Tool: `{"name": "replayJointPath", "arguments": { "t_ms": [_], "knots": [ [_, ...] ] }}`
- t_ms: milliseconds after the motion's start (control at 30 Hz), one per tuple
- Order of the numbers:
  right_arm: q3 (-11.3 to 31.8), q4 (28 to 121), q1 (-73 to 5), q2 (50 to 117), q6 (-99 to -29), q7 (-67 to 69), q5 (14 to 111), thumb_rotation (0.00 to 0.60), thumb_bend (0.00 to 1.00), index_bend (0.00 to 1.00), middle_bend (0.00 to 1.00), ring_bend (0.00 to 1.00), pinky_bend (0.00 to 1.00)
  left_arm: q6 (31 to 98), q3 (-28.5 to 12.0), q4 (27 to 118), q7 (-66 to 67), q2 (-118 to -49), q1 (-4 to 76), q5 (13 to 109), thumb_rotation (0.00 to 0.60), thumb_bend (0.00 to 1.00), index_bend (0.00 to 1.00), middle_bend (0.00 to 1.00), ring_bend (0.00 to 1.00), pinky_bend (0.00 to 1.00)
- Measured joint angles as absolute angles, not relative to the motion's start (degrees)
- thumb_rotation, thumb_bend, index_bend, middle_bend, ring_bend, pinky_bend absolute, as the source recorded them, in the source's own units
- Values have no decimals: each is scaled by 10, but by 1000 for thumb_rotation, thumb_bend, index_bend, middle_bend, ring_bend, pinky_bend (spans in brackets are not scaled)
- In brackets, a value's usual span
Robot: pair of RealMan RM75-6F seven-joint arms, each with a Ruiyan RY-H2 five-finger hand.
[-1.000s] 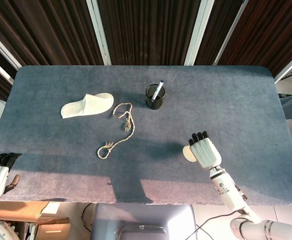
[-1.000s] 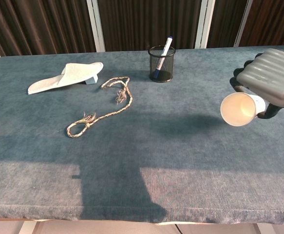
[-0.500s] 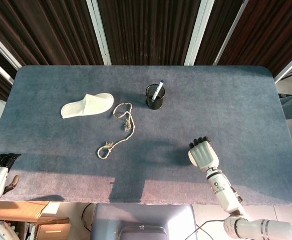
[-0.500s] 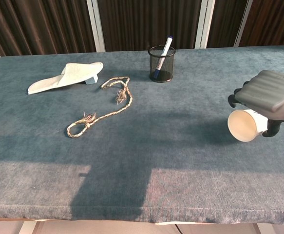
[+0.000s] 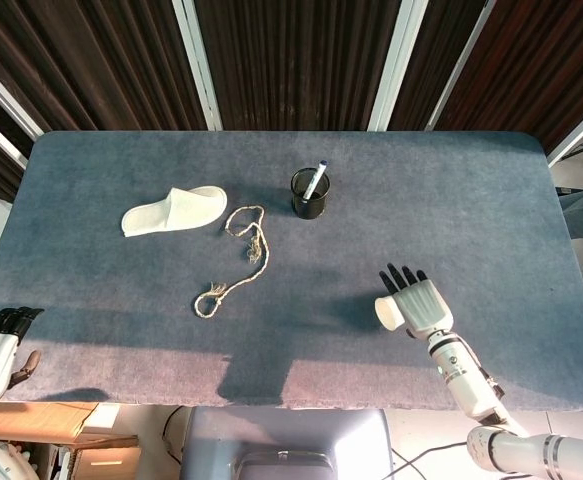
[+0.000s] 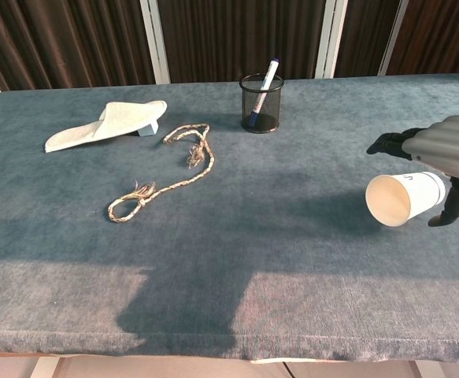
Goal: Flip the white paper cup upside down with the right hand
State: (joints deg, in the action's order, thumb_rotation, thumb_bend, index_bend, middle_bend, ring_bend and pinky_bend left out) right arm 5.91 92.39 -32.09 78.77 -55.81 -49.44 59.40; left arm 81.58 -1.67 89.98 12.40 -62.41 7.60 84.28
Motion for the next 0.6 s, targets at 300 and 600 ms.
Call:
{"name": "replayJointPath", "arguments": {
  "t_ms": [300, 600],
  "knots": [
    [56, 855, -335, 769, -493, -353, 617, 600, 212, 395, 285, 249, 410, 814, -16, 901, 130, -625, 77, 842, 600, 332, 247, 238, 207, 434],
    [46, 826, -339, 770, -491, -314, 644, 600, 314, 446, 315, 279, 435, 815, -16, 902, 132, -626, 76, 840, 600, 332, 247, 238, 207, 435]
  ]
}}
